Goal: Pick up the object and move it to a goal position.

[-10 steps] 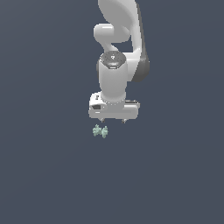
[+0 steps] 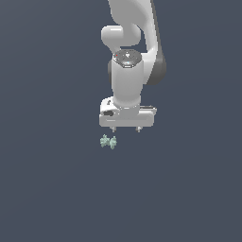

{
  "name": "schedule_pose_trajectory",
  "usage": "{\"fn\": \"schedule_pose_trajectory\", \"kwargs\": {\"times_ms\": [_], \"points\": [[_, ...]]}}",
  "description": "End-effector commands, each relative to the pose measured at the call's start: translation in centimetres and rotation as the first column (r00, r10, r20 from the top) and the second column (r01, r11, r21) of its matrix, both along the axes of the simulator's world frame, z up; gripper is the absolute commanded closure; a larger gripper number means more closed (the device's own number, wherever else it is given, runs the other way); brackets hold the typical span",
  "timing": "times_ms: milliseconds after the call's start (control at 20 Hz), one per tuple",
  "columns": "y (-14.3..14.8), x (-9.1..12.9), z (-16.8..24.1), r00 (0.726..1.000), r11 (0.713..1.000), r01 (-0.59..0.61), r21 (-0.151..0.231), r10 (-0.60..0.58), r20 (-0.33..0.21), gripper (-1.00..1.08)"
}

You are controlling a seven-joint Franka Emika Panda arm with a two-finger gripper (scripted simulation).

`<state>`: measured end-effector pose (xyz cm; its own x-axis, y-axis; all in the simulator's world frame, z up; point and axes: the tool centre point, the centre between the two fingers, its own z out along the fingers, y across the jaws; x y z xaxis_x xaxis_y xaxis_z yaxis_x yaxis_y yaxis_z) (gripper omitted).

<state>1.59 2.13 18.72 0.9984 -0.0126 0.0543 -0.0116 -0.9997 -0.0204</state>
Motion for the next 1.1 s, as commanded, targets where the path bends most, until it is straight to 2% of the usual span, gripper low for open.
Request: {"fn": "schedule_pose_trajectory", "kwargs": {"times_ms": [0,550,1050], "points": [[0.5,0.2,0.4,1.000,1.000,-0.004,0.002,0.004,0.009,-0.92],[0.3,0.1,0.2,1.000,1.000,-0.024,0.000,0.024,0.008,-0.92],[-0.7,0.0,-0.8,0.989,0.989,-0.150,-0.013,0.150,0.002,-0.92]]}}
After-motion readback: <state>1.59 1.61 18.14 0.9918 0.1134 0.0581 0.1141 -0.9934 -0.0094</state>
